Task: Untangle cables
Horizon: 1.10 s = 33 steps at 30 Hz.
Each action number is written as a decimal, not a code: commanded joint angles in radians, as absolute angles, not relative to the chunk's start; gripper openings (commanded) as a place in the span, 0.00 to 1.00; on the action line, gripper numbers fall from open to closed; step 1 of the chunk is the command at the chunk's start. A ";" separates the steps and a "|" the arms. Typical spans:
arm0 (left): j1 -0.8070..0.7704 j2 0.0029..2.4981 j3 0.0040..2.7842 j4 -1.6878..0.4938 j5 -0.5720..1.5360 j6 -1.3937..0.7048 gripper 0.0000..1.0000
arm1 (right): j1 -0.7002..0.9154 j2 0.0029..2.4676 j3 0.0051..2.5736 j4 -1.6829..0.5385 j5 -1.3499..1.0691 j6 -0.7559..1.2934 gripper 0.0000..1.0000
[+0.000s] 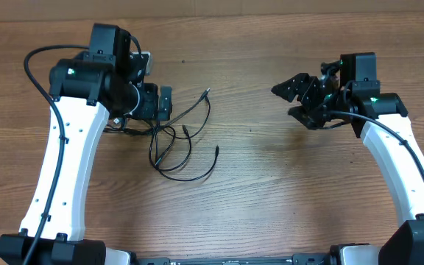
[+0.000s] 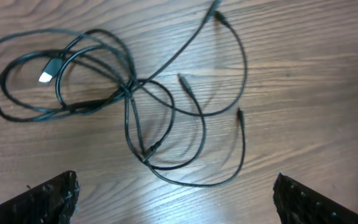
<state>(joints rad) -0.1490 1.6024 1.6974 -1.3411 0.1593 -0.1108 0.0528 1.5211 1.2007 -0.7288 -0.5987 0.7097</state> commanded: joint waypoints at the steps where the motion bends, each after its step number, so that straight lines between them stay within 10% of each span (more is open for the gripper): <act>1: -0.145 1.582 1.598 -1.297 0.120 -0.224 1.00 | 0.051 1.502 1.217 -0.751 -0.410 0.671 0.80; 14: -0.145 1.582 1.202 -0.983 0.046 -0.714 1.00 | 0.051 1.502 1.217 -0.755 -0.325 0.648 0.91; 33: -0.145 1.582 1.046 -0.859 0.031 -0.857 0.89 | 0.051 1.502 1.217 -0.762 -0.314 0.593 1.00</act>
<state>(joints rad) -0.1490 1.5951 1.1004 -0.8551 0.0666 -0.7425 0.0528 1.5211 1.2007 -0.7620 -0.3283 0.6086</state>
